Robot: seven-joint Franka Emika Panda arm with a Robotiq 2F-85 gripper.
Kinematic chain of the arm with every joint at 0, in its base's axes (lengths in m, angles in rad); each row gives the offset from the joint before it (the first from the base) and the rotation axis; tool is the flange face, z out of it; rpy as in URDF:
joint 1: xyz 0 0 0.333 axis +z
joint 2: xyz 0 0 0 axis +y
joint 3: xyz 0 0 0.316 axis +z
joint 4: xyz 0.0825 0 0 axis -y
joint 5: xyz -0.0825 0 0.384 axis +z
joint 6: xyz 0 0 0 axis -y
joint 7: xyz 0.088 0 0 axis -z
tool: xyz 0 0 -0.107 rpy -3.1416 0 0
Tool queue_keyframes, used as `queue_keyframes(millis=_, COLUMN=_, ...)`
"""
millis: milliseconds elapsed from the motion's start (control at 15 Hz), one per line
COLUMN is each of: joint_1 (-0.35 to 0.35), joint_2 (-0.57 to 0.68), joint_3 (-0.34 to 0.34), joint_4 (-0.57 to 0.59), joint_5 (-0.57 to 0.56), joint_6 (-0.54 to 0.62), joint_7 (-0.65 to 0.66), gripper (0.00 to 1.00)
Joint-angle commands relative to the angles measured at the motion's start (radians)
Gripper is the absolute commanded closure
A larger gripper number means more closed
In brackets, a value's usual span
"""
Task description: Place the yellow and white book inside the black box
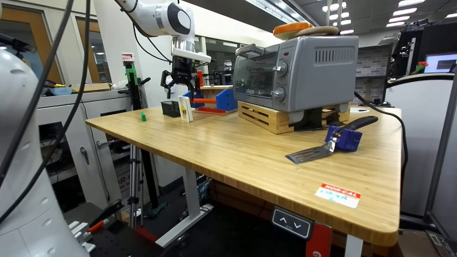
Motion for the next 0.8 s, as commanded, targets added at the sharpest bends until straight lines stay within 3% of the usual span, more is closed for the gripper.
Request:
queue_keyframes(millis=0, joint_1=-0.012, joint_2=0.011, joint_3=0.013, joint_4=0.013, joint_5=-0.021, joint_6=-0.016, joint_7=0.029, gripper=0.0)
queue_keyframes(millis=733, joint_1=-0.009, joint_2=0.02, joint_3=0.02, joint_4=0.021, joint_5=-0.024, joint_6=-0.021, joint_7=0.038, gripper=0.0)
